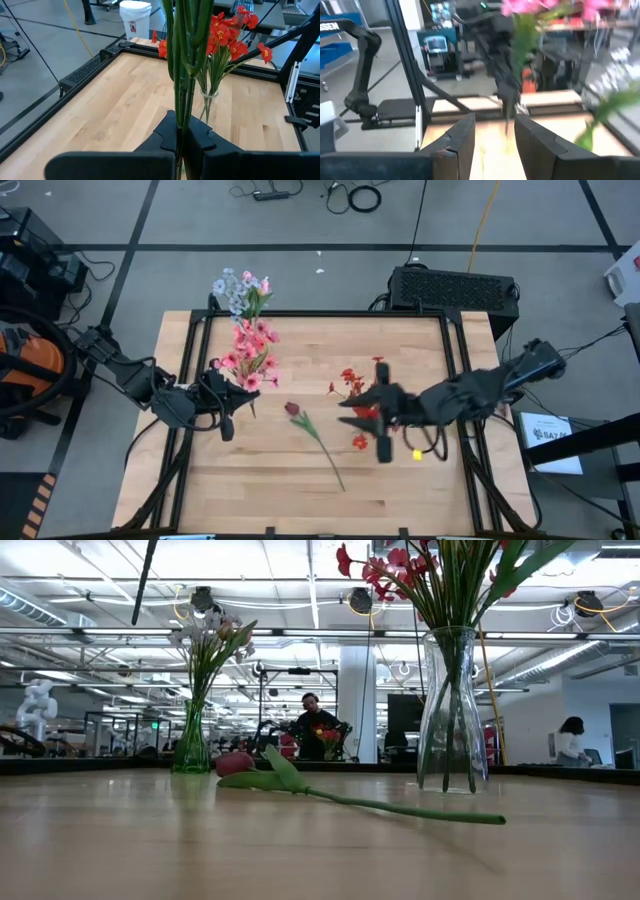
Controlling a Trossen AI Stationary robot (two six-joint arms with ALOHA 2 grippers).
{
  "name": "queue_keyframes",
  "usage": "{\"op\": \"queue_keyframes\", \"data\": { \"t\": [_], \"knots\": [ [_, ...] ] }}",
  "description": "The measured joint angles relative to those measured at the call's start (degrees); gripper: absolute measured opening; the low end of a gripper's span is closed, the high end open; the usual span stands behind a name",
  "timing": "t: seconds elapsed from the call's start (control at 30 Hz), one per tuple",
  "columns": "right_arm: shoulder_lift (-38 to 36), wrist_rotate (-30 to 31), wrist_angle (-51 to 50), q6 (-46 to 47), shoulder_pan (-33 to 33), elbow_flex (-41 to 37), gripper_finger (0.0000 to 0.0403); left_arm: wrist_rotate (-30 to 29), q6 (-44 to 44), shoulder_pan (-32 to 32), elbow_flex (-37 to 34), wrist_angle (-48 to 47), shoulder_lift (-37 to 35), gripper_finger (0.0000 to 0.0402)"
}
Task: Sort flowers into vase by color
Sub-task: Put the light orange flower into the green vase
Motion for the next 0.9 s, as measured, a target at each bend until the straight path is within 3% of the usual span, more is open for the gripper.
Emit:
{"op": "queue_keyframes", "data": {
  "t": [0.2,0.6,0.77,0.9],
  "knots": [
    [-8.1,1.5,-15.9,7.4,0.0,0.0,0.0116,0.0,0.0,0.0,0.0,-0.1,0.0,0.0010],
    [-19.8,18.5,-47.5,19.7,-0.1,-0.8,0.0047,-1.0,-0.2,0.0,0.0,0.1,0.0,0.0010],
    [-27.1,19.5,-46.6,22.4,-0.1,-10.3,0.0014,-1.2,-0.5,0.0,0.0,0.7,0.0,0.0010],
    [-36.2,19.7,-36.5,22.1,-0.4,-23.4,0.0002,-2.3,-0.4,0.0,0.0,1.6,0.0,0.0010]
  ]
}}
